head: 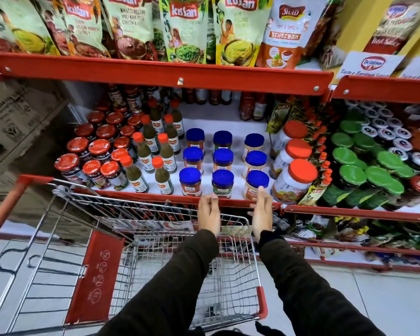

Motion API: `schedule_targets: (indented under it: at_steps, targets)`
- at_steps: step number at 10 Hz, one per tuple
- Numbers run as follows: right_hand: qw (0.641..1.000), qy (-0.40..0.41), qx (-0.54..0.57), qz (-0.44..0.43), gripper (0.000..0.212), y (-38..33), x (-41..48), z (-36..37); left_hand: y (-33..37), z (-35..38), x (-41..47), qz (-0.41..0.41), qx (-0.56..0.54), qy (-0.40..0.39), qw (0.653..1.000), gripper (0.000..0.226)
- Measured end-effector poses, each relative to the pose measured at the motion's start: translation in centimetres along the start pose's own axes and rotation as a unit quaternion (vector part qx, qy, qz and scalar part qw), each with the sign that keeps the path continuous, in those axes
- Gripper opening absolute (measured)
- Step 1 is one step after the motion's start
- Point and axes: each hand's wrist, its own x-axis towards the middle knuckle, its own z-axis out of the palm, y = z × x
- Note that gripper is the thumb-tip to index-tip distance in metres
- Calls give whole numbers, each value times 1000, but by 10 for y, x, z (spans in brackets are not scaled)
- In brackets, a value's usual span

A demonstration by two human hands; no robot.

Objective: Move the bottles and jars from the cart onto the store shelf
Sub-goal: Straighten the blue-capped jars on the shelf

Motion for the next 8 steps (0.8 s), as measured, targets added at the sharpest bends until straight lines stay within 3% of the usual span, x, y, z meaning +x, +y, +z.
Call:
schedule_targets:
  at_steps: [1, 2, 3, 4, 6, 7, 8]
  targets:
    - [999, 26, 19, -9, 39, 7, 9, -14, 9, 22, -9, -2, -12, -75, 997, 28]
    - [999, -18, 13, 24, 80, 3, 12, -24, 34, 47, -9, -9, -32, -139, 990, 45]
    - [997, -70, -2, 32, 100, -5, 16, -33, 52, 64, -2, -49, -61, -156, 985, 51]
    - [994, -100, -11, 46, 100, -8, 19, -37, 49, 73, 5, -56, -74, -170, 981, 49]
    - [991, -114, -17, 64, 70, -2, 39, -45, 67, 73, -23, -100, -101, -130, 981, 46]
    - [988, -141, -10, 56, 69, 69, 106, -32, 93, 69, -48, -90, -74, -142, 983, 55]
    - [986, -112, 7, 127, 42, 108, 146, -21, 104, 57, -68, -27, -87, -211, 973, 68]
